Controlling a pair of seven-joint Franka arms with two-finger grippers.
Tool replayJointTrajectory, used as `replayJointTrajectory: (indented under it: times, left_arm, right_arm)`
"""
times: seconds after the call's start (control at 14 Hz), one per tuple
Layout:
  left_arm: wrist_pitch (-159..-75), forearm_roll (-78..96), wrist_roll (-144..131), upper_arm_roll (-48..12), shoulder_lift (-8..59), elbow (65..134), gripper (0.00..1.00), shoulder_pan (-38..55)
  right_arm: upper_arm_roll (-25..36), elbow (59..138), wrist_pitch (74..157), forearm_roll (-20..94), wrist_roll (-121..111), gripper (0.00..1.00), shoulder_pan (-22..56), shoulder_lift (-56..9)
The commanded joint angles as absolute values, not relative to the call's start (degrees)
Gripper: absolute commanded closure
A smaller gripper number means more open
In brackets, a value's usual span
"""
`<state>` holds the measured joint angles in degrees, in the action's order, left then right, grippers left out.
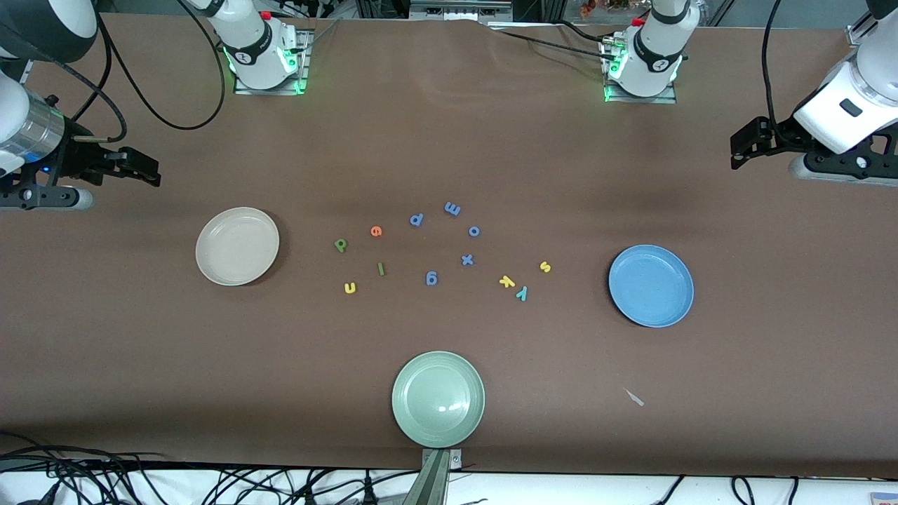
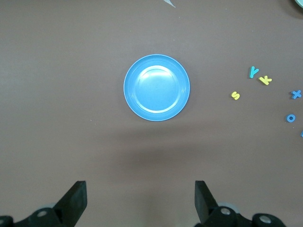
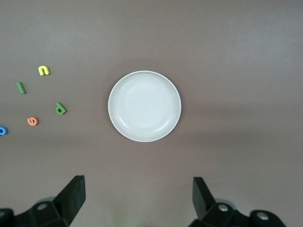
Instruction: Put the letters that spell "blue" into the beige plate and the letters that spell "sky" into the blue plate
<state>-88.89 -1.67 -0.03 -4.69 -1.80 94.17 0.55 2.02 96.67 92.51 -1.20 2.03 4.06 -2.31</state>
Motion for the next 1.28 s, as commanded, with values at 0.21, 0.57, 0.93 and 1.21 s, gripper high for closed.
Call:
replayJointTrajectory:
  times: [0.21,0.57,0.93,1.21]
  left_arm:
    - [-87.6,-3.3,-0.8,-5.0,-1.2,92.6,0.00,0.5]
    - [-87.6,-3.3,-0.8,-5.0,-1.2,92.6,0.00,0.5]
    - [-87.6,-2.7,-0.4,-5.1,-0.9,92.5,0.00,1.2]
    - [-88.3,1.3,0.1,-5.2,2.3,92.3,0.00,2.3]
  right_arm:
    - [2.1,95.3,92.0,-0.2,1.9,0.00,4.0,-2.8]
    - [2.1,95.2,92.0,-0.3,1.4,0.00,4.0,-2.8]
    - [2.1,95.2,91.9,-0.2,1.2,0.00,4.0,-3.0]
    - [2.2,95.2,92.5,-1.1,-1.0,0.00,3.9,-3.3]
